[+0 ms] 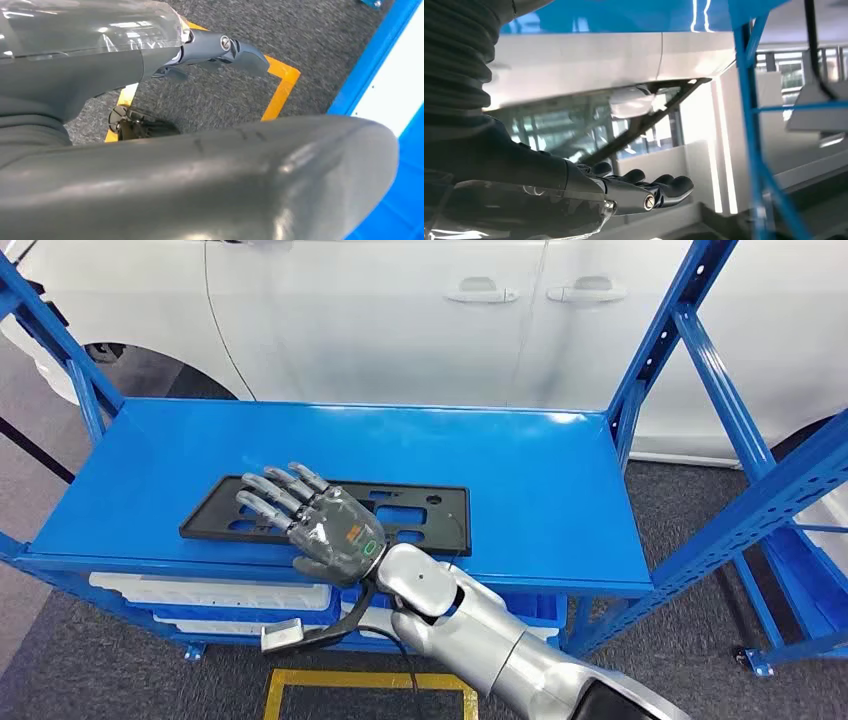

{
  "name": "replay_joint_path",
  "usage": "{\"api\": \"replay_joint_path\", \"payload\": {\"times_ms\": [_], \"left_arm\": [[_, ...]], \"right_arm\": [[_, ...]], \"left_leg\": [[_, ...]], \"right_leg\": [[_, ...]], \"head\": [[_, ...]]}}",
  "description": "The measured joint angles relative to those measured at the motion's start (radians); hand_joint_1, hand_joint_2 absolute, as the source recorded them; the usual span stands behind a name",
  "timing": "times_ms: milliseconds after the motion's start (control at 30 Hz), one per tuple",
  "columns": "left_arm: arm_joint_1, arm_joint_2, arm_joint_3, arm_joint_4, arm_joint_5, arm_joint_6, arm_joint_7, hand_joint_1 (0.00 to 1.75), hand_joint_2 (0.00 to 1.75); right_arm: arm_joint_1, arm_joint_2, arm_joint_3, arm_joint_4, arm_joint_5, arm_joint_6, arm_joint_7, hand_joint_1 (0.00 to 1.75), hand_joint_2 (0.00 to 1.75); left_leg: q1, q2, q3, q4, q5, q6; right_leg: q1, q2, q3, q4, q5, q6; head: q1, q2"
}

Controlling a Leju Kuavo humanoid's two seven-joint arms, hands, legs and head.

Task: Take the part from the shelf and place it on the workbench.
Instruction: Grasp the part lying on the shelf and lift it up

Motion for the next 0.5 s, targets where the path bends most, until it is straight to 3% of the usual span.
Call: {"api": "replay_joint_path", "payload": {"times_ms": [100, 200, 233, 267, 300, 400, 433, 500], "left_arm": [[0.002, 0.001, -0.002, 0.0, 0.0, 0.0, -0.001, 0.0, 0.0], [0.003, 0.001, -0.004, 0.0, 0.001, 0.0, -0.001, 0.0, 0.0], [0.004, 0.001, -0.004, 0.0, 0.001, 0.0, -0.001, 0.0, 0.0], [0.005, 0.001, -0.004, 0.0, 0.001, 0.0, -0.001, 0.0, 0.0], [0.006, 0.001, -0.004, 0.0, 0.001, 0.0, -0.001, 0.0, 0.0], [0.007, 0.001, -0.005, 0.0, 0.002, 0.0, -0.001, 0.0, 0.0], [0.007, 0.001, -0.005, 0.0, 0.002, -0.001, -0.001, 0.0, 0.0], [0.007, 0.001, -0.005, 0.0, 0.002, -0.001, -0.001, 0.0, 0.0]], "right_arm": [[-0.003, 0.02, 0.017, 0.027, 0.011, -0.004, 0.007, 0.0, 1.75], [-0.005, 0.032, 0.033, 0.061, 0.017, -0.012, 0.011, 0.0, 1.75], [-0.004, 0.033, 0.038, 0.071, 0.018, -0.013, 0.011, 0.0, 1.75], [-0.004, 0.033, 0.041, 0.08, 0.018, -0.014, 0.011, 0.0, 1.75], [-0.004, 0.034, 0.044, 0.086, 0.018, -0.014, 0.011, 0.0, 1.75], [-0.007, 0.042, 0.048, 0.095, 0.018, -0.015, 0.011, 0.0, 1.75], [-0.008, 0.045, 0.049, 0.098, 0.018, -0.015, 0.011, 0.0, 1.75], [-0.01, 0.049, 0.05, 0.103, 0.018, -0.016, 0.011, 0.0, 1.75]], "left_leg": [[0.008, 0.001, 0.006, -0.012, 0.007, 0.014], [0.008, 0.002, 0.006, -0.015, 0.009, 0.025], [0.007, 0.001, 0.006, -0.015, 0.009, 0.025], [0.007, 0.001, 0.006, -0.014, 0.009, 0.025], [0.006, 0.0, 0.007, -0.013, 0.008, 0.025], [0.003, -0.002, 0.006, -0.006, 0.002, 0.017], [0.002, -0.002, 0.005, -0.003, 0.0, 0.012], [0.0, -0.002, 0.002, -0.002, -0.002, 0.001]], "right_leg": [[0.0, -0.001, -0.014, 0.037, -0.029, 0.01], [0.0, -0.002, -0.101, 0.217, -0.116, 0.016], [0.0, -0.002, -0.128, 0.268, -0.13, 0.016], [0.0, -0.002, -0.139, 0.287, -0.125, 0.016], [0.0, -0.002, -0.13, 0.263, -0.102, 0.014], [0.003, -0.002, -0.038, 0.067, -0.01, 0.0], [0.005, -0.002, -0.018, 0.026, 0.002, -0.004], [0.01, -0.002, -0.011, 0.004, 0.003, -0.011]], "head": [[0.0, 0.0], [0.0, 0.0], [0.0, 0.0], [0.0, 0.0], [0.0, 0.0], [0.0, 0.0], [0.0, 0.0], [0.0, 0.0]]}}
